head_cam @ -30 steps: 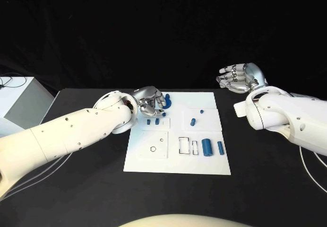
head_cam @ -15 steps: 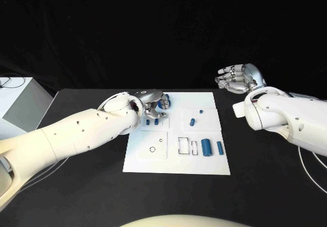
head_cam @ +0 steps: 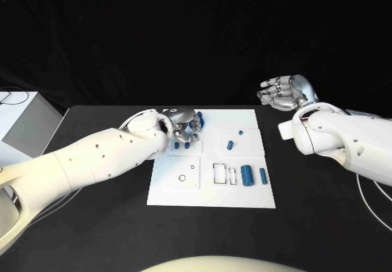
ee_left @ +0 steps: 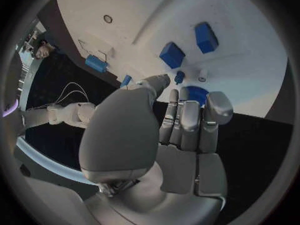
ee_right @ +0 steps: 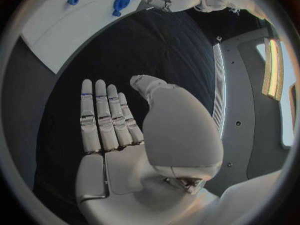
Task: Assemble the parts on the task board
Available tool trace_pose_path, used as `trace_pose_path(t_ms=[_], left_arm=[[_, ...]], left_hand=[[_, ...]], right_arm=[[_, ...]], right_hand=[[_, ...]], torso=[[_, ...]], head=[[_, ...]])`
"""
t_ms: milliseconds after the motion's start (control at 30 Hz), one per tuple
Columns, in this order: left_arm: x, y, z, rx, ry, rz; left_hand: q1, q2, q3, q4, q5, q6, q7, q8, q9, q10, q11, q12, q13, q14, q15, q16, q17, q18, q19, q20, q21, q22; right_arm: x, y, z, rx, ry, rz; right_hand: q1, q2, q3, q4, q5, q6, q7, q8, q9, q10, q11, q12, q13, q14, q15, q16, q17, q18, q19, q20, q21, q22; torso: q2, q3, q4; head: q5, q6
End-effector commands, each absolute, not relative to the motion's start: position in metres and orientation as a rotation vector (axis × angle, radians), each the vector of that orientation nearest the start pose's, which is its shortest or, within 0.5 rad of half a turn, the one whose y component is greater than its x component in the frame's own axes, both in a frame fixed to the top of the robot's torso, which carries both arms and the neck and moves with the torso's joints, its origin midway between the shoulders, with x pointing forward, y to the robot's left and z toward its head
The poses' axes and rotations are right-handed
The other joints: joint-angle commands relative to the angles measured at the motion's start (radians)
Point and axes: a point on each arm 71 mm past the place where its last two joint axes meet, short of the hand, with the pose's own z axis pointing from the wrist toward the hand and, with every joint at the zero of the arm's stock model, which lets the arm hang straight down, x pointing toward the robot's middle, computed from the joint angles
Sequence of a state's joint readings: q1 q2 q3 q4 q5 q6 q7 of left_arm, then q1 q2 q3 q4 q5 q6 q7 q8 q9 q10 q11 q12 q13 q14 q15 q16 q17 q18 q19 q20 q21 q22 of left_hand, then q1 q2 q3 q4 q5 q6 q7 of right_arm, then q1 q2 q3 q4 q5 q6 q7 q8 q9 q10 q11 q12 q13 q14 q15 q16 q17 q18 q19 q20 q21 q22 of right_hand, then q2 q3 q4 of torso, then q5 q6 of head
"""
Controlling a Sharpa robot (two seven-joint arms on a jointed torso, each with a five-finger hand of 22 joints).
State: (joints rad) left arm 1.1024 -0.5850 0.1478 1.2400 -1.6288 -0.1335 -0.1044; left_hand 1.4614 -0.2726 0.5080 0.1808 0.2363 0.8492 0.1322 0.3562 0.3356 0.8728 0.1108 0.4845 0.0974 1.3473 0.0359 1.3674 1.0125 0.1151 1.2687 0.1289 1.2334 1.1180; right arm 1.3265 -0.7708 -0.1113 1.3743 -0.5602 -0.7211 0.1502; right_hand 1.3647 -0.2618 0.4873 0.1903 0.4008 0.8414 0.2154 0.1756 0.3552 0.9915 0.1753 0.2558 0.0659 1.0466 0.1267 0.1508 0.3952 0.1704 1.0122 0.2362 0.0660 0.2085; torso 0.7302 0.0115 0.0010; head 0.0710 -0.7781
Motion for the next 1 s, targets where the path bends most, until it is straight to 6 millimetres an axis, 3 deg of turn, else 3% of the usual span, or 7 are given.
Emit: trace_pose_path(t_ms=[33, 433, 1000], left_arm=[[0.5354, 0.1483, -0.1984, 0.239, 1.738, -0.545], [0.5369, 0.1437, -0.2003, 0.247, 1.756, -0.547], [0.5396, 0.1416, -0.2048, 0.245, 1.783, -0.538]], left_hand=[[-0.001, 0.006, 0.009, -0.002, -0.004, 0.009, 0.002, -0.007, -0.002, 0.017, -0.001, -0.007, -0.001, 0.01, -0.001, 0.008, 0.001, -0.007, 0.011, 0.002, 0.01, 0.008], [0.01, 0.012, 0.046, -0.019, -0.005, 0.034, 0.005, -0.012, -0.005, 0.059, -0.007, -0.018, -0.005, 0.021, -0.006, 0.016, 0.006, -0.012, 0.025, 0.0, 0.035, 0.036], [0.006, 0.007, 0.058, -0.024, -0.006, 0.032, 0.005, -0.022, -0.009, 0.064, -0.004, -0.031, -0.008, 0.024, -0.005, 0.019, 0.007, -0.015, 0.031, 0.0, 0.046, 0.05]], right_arm=[[0.532, -0.233, -0.1401, 0.665, 1.304, 0.924], [0.5318, -0.2322, -0.1401, 0.664, 1.305, 0.926], [0.531, -0.2318, -0.1398, 0.663, 1.306, 0.93]], right_hand=[[-0.006, 0.008, -0.001, -0.004, 0.006, 0.007, 0.027, -0.003, 0.0, -0.001, 0.003, -0.005, -0.001, -0.007, 0.003, -0.005, -0.001, 0.013, -0.008, 0.001, -0.002, -0.001], [-0.006, 0.008, -0.001, -0.004, 0.006, 0.007, 0.027, -0.003, 0.0, -0.001, 0.003, -0.005, -0.001, -0.007, 0.003, -0.005, -0.001, 0.013, -0.008, 0.001, -0.002, -0.001], [-0.007, 0.008, -0.001, -0.005, 0.006, 0.007, 0.028, -0.004, 0.0, -0.001, 0.003, -0.006, -0.002, -0.006, 0.004, -0.008, -0.004, 0.013, -0.008, 0.002, -0.001, -0.005]], torso=[[-0.001, 0.0001, 0.0013], [-0.001, -0.0007, 0.0003], [0.0, -0.0002, 0.0005]], head=[[-0.001, 0.0], [-0.003, -0.002], [-0.006, -0.007]])
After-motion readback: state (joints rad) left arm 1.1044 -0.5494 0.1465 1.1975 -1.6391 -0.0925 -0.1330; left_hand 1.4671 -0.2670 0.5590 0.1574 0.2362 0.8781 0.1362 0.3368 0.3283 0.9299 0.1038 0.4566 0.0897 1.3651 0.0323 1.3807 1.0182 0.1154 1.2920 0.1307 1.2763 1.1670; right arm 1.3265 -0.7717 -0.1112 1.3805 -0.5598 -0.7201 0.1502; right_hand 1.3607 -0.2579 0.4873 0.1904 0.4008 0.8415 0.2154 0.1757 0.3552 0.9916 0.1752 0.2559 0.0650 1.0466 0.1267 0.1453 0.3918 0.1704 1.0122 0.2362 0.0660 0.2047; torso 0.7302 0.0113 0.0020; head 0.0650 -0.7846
